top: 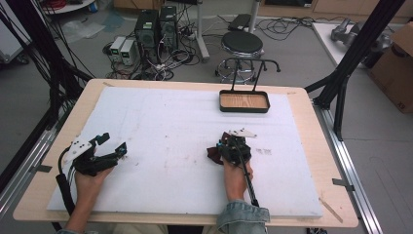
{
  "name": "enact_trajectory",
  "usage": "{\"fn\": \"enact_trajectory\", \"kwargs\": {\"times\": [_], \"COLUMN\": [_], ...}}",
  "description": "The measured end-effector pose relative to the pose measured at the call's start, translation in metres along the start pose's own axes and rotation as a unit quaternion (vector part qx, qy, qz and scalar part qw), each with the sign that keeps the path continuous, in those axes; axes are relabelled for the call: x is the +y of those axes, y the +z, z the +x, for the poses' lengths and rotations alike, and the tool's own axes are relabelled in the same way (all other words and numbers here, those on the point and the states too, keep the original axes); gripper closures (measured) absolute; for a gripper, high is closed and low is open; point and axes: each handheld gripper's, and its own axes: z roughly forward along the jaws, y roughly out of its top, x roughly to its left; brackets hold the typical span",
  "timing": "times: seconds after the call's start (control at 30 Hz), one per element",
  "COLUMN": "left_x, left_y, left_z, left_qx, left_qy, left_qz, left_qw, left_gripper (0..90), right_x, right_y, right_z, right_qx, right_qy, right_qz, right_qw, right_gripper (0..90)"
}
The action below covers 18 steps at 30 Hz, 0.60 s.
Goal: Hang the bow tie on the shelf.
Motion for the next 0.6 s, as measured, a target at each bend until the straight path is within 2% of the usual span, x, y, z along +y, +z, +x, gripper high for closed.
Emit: {"fn": "enact_trajectory", "kwargs": {"times": [0.03, 0.13, 0.17, 0.2, 0.27, 0.43, 0.53, 0.6], "left_x": [0.0, 0.0, 0.0, 0.0, 0.0, 0.0, 0.0, 0.0], "left_y": [0.0, 0.0, 0.0, 0.0, 0.0, 0.0, 0.0, 0.0], "left_z": [0.0, 0.0, 0.0, 0.0, 0.0, 0.0, 0.0, 0.0], "left_qx": [0.0, 0.0, 0.001, 0.001, 0.0, 0.001, 0.001, 0.0], "left_qy": [0.0, 0.001, 0.0, 0.0, 0.0, 0.0, -0.001, -0.001], "left_qz": [0.0, 0.001, 0.002, 0.001, 0.002, 0.001, 0.0, 0.0], "left_qw": [1.0, 1.0, 1.0, 1.0, 1.0, 1.0, 1.0, 1.0], "left_gripper": [19.7, 19.7, 19.7, 19.7, 19.7, 19.7, 19.7, 19.7], "right_x": [0.0, 0.0, 0.0, 0.0, 0.001, 0.002, 0.005, 0.008], "right_y": [0.0, 0.0, 0.0, 0.0, 0.0, -0.003, -0.008, -0.013], "right_z": [0.0, -0.001, -0.001, -0.002, -0.003, -0.003, -0.004, -0.004], "right_qx": [0.0, -0.004, -0.004, -0.002, -0.001, -0.003, 0.006, 0.021], "right_qy": [0.0, 0.006, 0.006, 0.016, 0.021, 0.016, 0.009, 0.001], "right_qz": [0.0, 0.0, 0.0, 0.001, 0.0, 0.0, -0.016, -0.033], "right_qw": [1.0, 1.0, 1.0, 0.9999, 0.9998, 0.9999, 0.9998, 0.9992], "right_gripper": [67.4, 76.5, 76.5, 79.1, 80.6, 81.9, 82.1, 82.2]}}
